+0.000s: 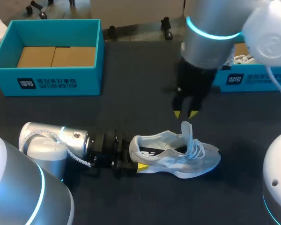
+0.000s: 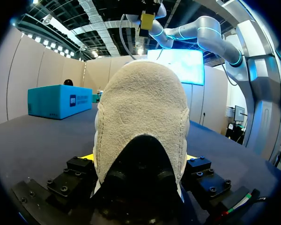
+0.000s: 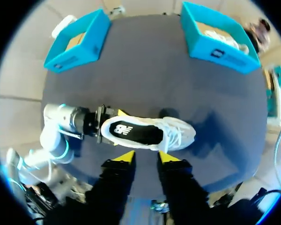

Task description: Take the shoe out of the shoebox, open the shoe tongue, remove and reinsert the insole, then place the shoe into the shoebox

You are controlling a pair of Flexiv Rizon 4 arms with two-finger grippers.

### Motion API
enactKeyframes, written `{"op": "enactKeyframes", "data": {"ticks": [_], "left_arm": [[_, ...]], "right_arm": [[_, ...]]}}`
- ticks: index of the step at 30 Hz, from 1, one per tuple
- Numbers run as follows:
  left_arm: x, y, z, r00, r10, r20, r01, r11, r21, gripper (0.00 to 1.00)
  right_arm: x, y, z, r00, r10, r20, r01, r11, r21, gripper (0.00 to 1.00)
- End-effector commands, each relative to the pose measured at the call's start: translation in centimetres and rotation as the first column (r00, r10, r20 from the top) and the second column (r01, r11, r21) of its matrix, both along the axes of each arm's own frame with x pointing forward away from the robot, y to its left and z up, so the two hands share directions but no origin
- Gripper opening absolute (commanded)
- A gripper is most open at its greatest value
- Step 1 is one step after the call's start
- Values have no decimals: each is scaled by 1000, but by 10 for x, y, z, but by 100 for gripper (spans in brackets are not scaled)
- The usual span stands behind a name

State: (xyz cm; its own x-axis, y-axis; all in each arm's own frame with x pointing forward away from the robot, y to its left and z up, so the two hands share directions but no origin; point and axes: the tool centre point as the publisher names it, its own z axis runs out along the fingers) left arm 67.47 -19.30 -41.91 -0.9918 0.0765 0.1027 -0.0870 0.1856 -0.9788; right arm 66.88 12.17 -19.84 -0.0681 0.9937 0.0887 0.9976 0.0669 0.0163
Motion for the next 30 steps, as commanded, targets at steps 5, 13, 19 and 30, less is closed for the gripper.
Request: {"op": "enactKeyframes", "data": {"ticks": [5, 13, 19, 30], "left_arm": [[0, 0, -1, 1000, -1, -1, 1, 1000, 3, 0], [0, 0, -1, 1000, -1, -1, 1, 1000, 3, 0], [0, 0, -1, 1000, -1, -1, 1, 1000, 3, 0], [0, 0, -1, 1000, -1, -1, 1, 1000, 3, 0]], "right_arm": [[-3, 20, -21, 955, 278, 107, -282, 959, 18, 0], [-3, 20, -21, 955, 278, 107, -282, 959, 18, 0], [11, 33, -30, 907, 418, 48, -416, 908, -47, 0], [18, 67, -59, 294, 950, 101, -947, 304, -103, 0]]}}
